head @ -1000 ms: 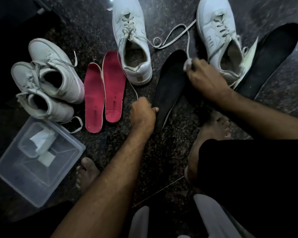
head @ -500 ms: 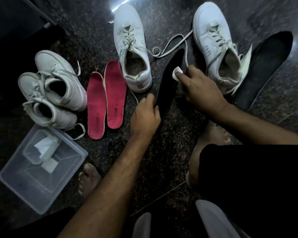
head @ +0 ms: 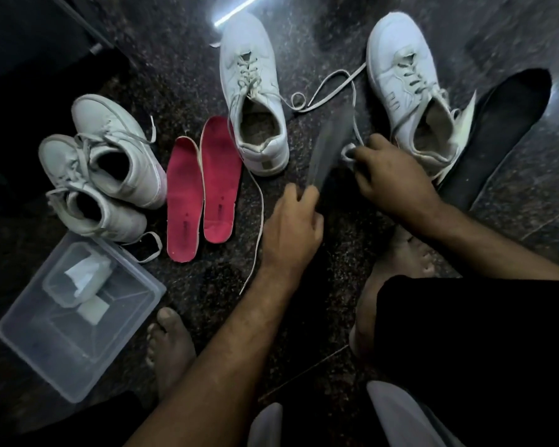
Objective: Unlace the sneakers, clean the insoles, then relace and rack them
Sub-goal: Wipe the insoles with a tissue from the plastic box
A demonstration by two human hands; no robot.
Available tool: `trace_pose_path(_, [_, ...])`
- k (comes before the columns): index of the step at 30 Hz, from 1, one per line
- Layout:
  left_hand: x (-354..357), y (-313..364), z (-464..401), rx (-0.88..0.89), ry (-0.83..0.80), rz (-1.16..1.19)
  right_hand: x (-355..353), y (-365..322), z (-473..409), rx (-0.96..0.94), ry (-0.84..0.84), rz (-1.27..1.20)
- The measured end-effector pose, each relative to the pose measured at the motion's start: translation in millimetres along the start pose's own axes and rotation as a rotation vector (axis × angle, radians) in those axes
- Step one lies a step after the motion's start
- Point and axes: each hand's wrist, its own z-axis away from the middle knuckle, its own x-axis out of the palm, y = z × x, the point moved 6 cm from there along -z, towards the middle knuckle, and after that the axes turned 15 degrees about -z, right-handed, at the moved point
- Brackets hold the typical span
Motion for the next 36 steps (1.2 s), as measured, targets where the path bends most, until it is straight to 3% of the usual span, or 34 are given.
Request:
trace_pose_path(3, [1, -17, -9, -0.159, 0.033, 0.371, -2, -19, 1, -0.161, 0.020, -0.063])
trace_pose_path(7, [38, -43, -12, -0.441, -0.158, 0.668, 28, -44, 10, -0.477, -0.185, 0.040])
trace_pose_path(12, [69, -58, 6, -0.476, -0.273, 0.604, 60, -42, -10, -0.599, -0.310, 0.174])
trace_pose_path(14, [72, -58, 10, -0.475, -0.278, 0.594, 46, -25, -37, -0.504, -0.172, 0.236])
trace_pose_path(17, [69, -57, 10, -0.487, -0.274, 0.631, 11, 5, -70, -0.186, -0.023, 0.261])
trace_pose_path(18, [68, -58, 10, -0.497, -0.274, 0.650, 8, 5, -72, -0.193, 0.003, 0.251])
trace_pose_path(21, [67, -61, 7, -0.544, -0.251, 0.694, 20, -25, -33, -0.456, -0.179, 0.130])
trace_pose_path(23, [63, -64, 4, -0.548, -0.233, 0.657, 39, -53, 19, -0.739, -0.425, 0.060])
trace_pose_path(24, [62, -65, 3, -0.534, -0.228, 0.628, 51, -56, 40, -0.847, -0.507, 0.118])
trace_pose_path(25, [61, -64, 4, -0.512, -0.224, 0.595, 59, -55, 52, -0.918, -0.482, 0.180])
trace_pose_path(26, [61, -64, 5, -0.493, -0.219, 0.561, 63, -42, 48, -0.857, -0.436, 0.222])
trace_pose_path(27, [59, -62, 6, -0.484, -0.215, 0.538, 57, -28, 33, -0.677, -0.387, 0.189])
trace_pose_path(29, [56, -60, 9, -0.490, -0.208, 0.507, 34, -10, -1, -0.390, -0.147, 0.180])
trace_pose_path(31, [53, -59, 9, -0.495, -0.208, 0.464, 20, -10, -11, -0.299, -0.056, 0.219])
trace_pose_path(32, [52, -58, 8, -0.499, -0.213, 0.451, 21, -22, -8, -0.379, -0.103, 0.230])
trace_pose_path(34, [52, -58, 7, -0.519, -0.224, 0.443, 42, -50, 18, -0.750, -0.297, 0.254])
trace_pose_path(36, [52, -57, 6, -0.539, -0.225, 0.434, 57, -51, 36, -0.868, -0.385, 0.326])
